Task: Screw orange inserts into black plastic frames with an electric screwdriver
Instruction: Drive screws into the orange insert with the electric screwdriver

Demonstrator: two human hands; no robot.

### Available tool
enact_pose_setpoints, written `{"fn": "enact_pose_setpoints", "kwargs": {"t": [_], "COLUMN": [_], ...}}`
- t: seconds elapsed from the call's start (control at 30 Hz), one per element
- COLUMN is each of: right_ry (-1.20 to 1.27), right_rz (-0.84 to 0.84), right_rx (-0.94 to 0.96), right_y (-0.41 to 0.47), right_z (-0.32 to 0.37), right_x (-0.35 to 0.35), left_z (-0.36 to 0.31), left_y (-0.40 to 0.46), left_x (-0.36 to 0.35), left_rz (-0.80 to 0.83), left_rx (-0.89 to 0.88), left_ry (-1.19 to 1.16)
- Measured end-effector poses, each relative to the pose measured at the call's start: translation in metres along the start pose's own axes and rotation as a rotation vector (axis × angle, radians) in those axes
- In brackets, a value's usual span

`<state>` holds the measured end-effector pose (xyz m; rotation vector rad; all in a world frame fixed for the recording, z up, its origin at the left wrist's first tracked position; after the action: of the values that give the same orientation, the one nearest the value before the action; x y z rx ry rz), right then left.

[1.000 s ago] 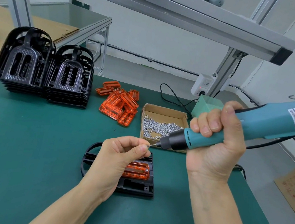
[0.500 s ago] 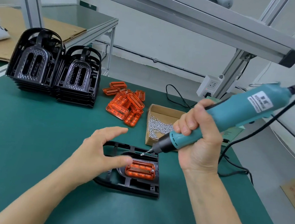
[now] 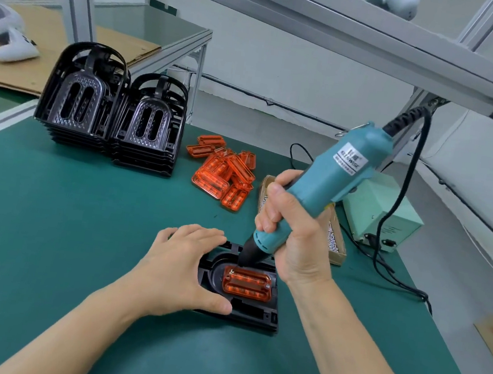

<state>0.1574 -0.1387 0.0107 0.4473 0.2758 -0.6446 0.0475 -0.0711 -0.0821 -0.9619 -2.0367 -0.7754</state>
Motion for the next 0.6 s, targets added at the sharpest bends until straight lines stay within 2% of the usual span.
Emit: {"fn": "enact_pose_setpoints", "kwargs": {"t": [0.33,0.6], "right_ry": [-0.089,-0.139], "right_rz": [0.069,0.224], "right_rx": [-0.008,-0.047], "right_y": [0.003,0.01], "right_z": [-0.009,-0.014], "right_x": [-0.006,-0.023], "left_z": [-0.002,-0.005], "left_y": [0.001,-0.001], "left_x": [-0.002,0.001], "left_rz": [0.035,0.028], "left_rx": [-0.007,-0.019], "left_ry": [0.012,0.017]}}
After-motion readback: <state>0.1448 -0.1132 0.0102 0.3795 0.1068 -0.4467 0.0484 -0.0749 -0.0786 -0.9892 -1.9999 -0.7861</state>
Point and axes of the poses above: each hand's wrist, its own y-axis towards the middle knuckle, its own x-axis out of the back of the hand, z = x × y, the point moved 7 cm from there along y, towards the middle knuckle, and after that the axes turned 7 degrees about -z, right-handed, at the moved point
